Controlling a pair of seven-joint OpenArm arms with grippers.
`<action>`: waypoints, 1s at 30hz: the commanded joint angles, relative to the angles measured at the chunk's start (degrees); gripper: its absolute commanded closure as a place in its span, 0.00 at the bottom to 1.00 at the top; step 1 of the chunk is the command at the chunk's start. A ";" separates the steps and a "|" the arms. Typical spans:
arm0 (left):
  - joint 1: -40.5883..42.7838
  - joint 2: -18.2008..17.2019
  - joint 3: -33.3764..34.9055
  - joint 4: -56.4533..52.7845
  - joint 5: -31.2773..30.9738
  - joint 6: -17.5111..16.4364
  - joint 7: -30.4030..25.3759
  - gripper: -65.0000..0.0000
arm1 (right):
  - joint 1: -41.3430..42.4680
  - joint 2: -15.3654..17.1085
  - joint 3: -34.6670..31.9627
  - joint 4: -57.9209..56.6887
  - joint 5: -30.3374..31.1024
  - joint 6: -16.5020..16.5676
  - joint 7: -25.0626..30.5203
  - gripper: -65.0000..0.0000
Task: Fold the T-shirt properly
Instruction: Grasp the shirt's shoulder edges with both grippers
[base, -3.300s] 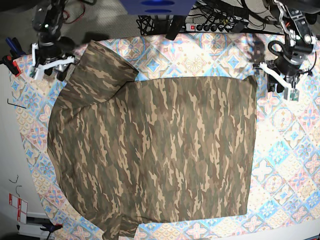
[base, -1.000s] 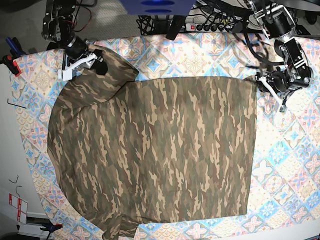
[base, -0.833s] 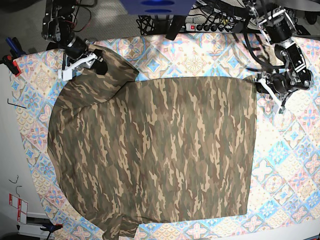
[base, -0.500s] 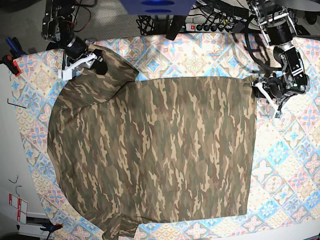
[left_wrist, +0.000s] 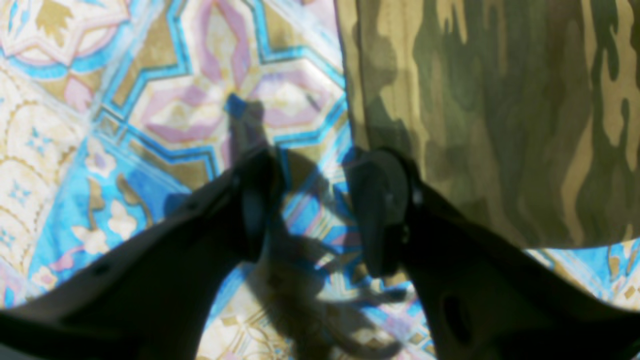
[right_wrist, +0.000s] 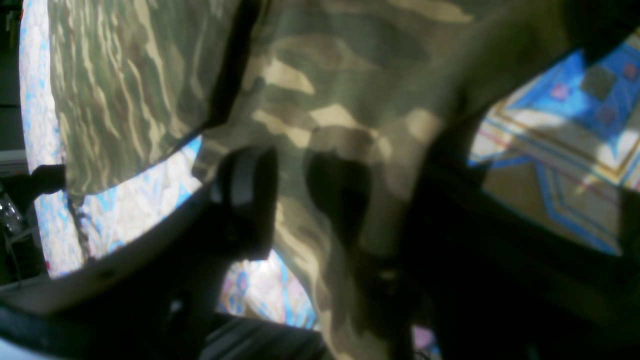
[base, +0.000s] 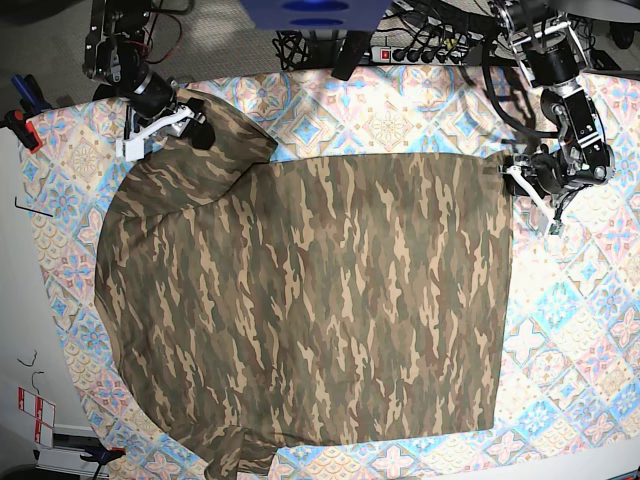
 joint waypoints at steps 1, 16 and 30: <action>1.98 2.60 0.98 0.65 -1.37 -3.07 9.12 0.57 | -0.91 0.24 -0.22 -0.30 -2.39 -1.27 -3.51 0.52; 6.38 2.78 -5.17 23.95 1.53 -3.07 13.16 0.57 | -0.82 1.29 -0.31 -0.30 -2.39 -1.27 -3.51 0.52; 8.57 -1.79 -5.43 18.41 -21.07 -3.07 13.78 0.56 | -0.55 2.26 -4.88 -0.21 -10.83 -1.27 -3.60 0.52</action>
